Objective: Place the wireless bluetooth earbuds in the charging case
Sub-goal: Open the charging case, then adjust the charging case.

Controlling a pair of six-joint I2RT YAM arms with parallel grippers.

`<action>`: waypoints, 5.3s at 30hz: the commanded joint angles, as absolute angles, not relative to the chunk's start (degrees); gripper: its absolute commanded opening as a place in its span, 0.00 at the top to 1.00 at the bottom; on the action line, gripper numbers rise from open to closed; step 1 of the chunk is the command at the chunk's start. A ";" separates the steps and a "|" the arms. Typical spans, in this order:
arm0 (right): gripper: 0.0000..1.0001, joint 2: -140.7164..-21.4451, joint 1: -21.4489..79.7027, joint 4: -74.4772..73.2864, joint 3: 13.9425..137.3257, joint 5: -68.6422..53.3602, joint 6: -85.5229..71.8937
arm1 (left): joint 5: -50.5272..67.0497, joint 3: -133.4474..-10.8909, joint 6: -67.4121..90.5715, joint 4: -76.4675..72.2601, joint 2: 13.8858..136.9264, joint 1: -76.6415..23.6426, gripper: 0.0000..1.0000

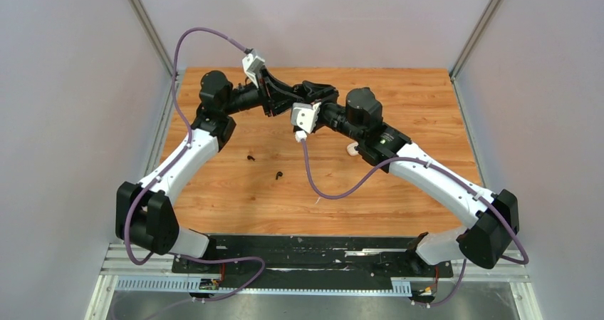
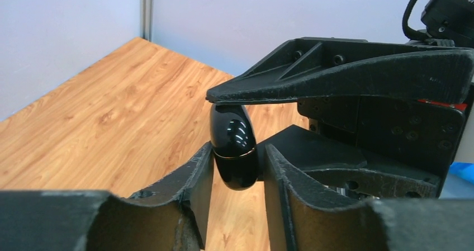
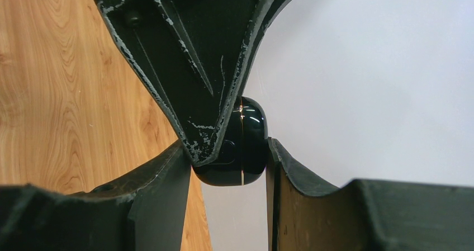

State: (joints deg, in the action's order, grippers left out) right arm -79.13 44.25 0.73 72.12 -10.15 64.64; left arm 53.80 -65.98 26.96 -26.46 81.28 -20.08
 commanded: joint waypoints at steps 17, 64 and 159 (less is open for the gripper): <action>0.23 -83.24 35.35 -42.68 94.00 -37.18 35.20 | 65.74 -63.85 34.01 -53.72 85.60 -18.21 1.00; 0.34 -96.18 24.08 -45.20 114.88 -57.29 14.23 | 69.69 -57.53 29.74 -52.89 83.75 -18.19 1.00; 1.00 -97.73 31.87 -44.15 109.95 -44.98 34.98 | 64.52 -83.60 -3.09 16.29 87.13 -16.74 0.67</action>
